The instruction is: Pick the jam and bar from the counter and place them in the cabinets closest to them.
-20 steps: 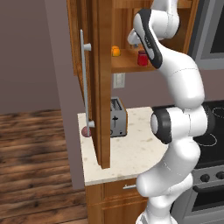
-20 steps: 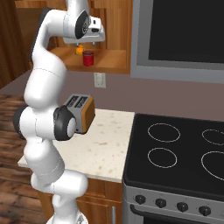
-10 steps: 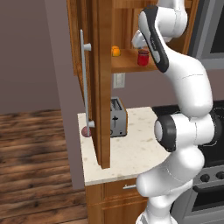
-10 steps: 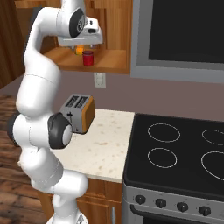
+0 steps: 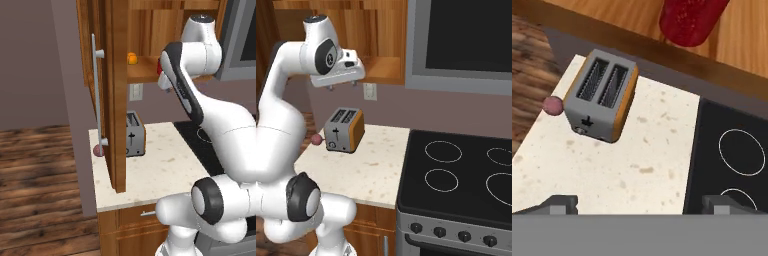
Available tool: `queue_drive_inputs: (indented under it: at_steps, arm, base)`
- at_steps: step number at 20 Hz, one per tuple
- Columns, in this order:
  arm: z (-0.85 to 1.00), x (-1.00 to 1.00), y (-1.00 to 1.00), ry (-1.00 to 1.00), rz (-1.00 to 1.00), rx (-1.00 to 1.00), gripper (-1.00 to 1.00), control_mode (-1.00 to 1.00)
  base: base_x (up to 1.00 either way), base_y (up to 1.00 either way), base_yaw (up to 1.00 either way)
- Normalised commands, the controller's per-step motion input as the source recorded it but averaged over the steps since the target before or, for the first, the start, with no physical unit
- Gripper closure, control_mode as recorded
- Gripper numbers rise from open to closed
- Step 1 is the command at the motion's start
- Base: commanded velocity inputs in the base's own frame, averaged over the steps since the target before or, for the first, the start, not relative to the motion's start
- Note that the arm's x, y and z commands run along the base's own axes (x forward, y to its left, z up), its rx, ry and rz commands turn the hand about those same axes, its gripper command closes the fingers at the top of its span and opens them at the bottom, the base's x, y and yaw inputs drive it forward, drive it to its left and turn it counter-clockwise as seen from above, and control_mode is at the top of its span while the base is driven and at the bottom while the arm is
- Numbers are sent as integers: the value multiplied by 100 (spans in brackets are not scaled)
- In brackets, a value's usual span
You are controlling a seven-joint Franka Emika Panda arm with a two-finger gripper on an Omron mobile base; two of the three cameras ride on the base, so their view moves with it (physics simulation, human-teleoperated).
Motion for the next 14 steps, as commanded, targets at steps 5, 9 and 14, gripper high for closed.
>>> queue_drive_inputs:
  at_steps: [5,9,14]
  arm:
    - [-100,-100,-21,0,2,-8,-100,-100]
    - [-100,-100,-51,-3,2,0,-100,-100]
    - [-60,-81,-48,-8,-3,4,-100,-100]
  base:
    - [0,0,0]
    - [0,0,0]
    - [0,0,0]
